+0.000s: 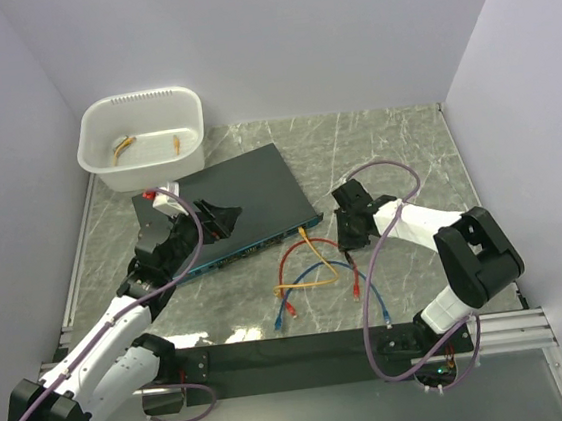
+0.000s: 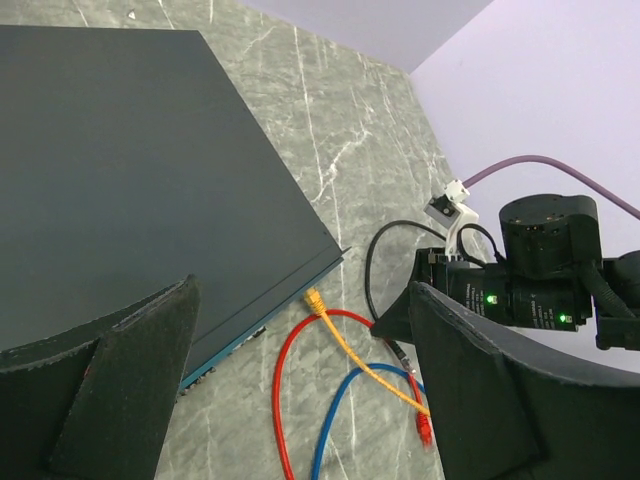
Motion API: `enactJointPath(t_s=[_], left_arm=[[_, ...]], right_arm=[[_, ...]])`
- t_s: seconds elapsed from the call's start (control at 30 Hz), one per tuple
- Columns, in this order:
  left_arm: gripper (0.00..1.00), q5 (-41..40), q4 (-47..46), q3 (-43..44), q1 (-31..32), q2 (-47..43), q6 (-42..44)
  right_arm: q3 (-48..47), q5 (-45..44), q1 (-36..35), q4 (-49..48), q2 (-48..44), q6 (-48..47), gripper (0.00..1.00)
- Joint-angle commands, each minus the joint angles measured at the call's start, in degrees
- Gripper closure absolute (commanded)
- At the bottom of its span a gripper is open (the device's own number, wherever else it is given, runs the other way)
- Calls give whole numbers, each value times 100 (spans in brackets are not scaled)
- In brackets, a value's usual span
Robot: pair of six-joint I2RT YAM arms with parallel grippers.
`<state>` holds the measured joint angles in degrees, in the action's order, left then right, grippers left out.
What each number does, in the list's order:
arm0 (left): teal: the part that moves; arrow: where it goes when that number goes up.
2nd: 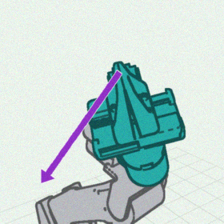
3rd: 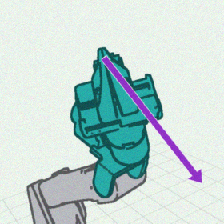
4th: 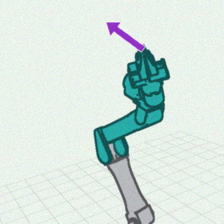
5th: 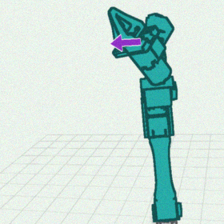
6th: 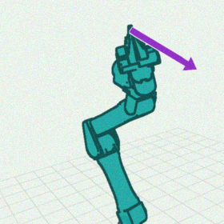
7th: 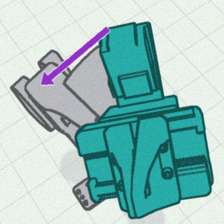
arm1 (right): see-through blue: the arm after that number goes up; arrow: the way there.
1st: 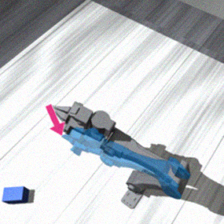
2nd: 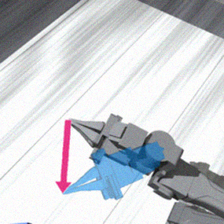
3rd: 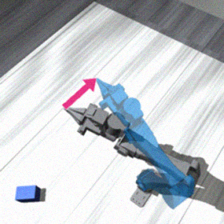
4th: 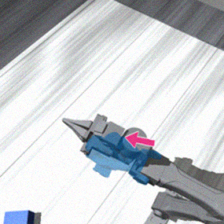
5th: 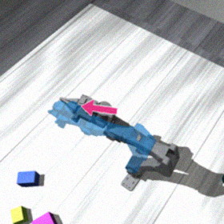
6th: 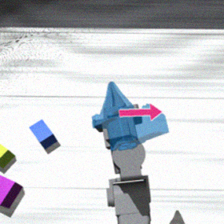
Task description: Insert the plug into the switch port
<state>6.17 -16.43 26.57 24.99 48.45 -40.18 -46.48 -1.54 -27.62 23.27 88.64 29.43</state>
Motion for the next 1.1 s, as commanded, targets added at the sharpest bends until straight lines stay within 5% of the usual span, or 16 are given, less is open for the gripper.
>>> enactJointPath(t_s=[0.0, 0.2, 0.73, 1.07], left_arm=[[8, -64, -63, -20, 14, -72, 125], [8, -46, -54, 24, 14, -11, 107], [8, -117, 166, 261, 14, 7, 151], [11, 331, -633, 411, 14, 314, -322]], right_arm=[[-151, -162, -51, 20, 66, -34, 74], [-300, -250, -51, 239, -189, -121, 84], [-687, -171, -51, 565, -655, -324, 84], [-363, 1558, -16, -646, -1927, -70, 100]])
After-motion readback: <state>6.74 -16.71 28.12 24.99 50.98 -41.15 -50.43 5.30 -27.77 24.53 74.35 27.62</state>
